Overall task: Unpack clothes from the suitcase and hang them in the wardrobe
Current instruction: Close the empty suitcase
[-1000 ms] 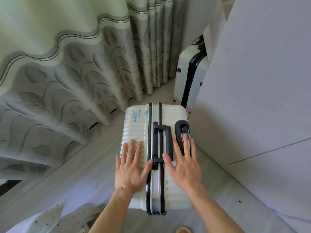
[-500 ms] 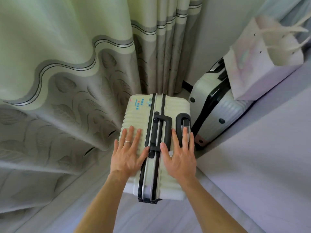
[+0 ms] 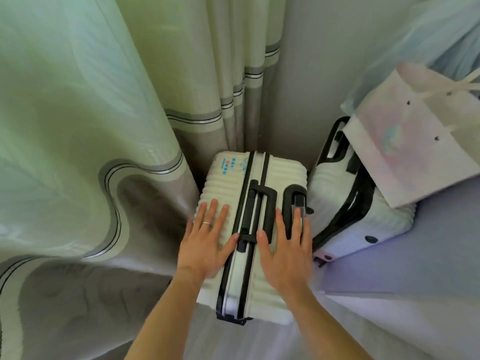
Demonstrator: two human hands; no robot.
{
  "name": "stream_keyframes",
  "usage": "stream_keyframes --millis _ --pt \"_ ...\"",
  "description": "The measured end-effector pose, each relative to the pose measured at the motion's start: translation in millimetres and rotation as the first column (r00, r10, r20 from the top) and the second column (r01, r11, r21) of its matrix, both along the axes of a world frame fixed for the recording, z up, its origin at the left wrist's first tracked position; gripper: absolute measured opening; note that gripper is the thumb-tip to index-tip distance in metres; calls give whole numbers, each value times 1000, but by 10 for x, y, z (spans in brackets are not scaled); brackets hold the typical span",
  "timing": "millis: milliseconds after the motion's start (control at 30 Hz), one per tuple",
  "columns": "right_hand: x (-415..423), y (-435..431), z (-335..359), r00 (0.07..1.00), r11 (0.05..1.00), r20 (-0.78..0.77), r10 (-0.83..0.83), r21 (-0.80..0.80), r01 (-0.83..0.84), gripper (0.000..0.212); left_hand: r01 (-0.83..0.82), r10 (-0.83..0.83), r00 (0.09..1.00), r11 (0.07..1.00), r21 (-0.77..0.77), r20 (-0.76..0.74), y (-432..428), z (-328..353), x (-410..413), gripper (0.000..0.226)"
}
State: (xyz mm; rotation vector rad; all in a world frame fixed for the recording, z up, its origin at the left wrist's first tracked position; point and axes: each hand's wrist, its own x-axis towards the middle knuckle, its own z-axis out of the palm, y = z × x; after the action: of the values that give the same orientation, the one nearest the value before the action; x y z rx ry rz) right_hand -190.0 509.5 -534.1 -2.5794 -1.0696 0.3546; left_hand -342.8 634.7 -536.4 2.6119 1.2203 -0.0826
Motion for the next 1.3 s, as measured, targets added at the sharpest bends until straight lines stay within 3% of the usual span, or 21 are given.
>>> stream_keyframes --millis 400,567,733,1300 --pt "477 1180 11 972 971 -23 -236 -54 234 77 325 -320 945 942 81 -70 1572 -44 914 79" --pt "1022 1510 -2 960 964 113 -257 -41 263 73 311 -308 950 946 87 -51 1863 -48 1487 77" --pt "1581 1756 40 955 949 105 -277 -127 289 72 324 -321 946 938 119 -45 2102 -39 2063 77" --pt "2372 2347 -18 914 910 90 -395 -98 403 70 343 -342 939 931 123 -31 2749 -108 2961 80"
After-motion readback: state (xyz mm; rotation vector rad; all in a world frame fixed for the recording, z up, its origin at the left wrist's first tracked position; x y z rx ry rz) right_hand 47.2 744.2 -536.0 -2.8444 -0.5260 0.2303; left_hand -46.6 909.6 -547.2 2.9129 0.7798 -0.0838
